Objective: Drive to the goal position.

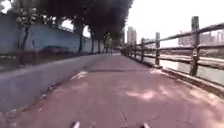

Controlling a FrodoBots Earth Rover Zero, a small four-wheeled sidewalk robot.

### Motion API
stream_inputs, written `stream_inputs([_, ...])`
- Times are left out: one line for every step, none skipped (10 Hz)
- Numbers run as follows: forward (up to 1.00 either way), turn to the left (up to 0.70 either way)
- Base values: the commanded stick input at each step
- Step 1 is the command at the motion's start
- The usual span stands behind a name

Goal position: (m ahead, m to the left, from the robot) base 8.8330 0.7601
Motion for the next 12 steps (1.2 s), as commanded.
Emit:
stream_inputs([0.7, 0.0])
stream_inputs([0.7, 0.0])
stream_inputs([0.7, -0.19])
stream_inputs([0.7, -0.35])
stream_inputs([0.7, -0.35])
stream_inputs([0.7, -0.35])
stream_inputs([0.7, -0.29])
stream_inputs([0.7, -0.21])
stream_inputs([0.7, 0.0])
stream_inputs([0.7, 0.0])
stream_inputs([0.7, 0.0])
stream_inputs([0.7, 0.0])
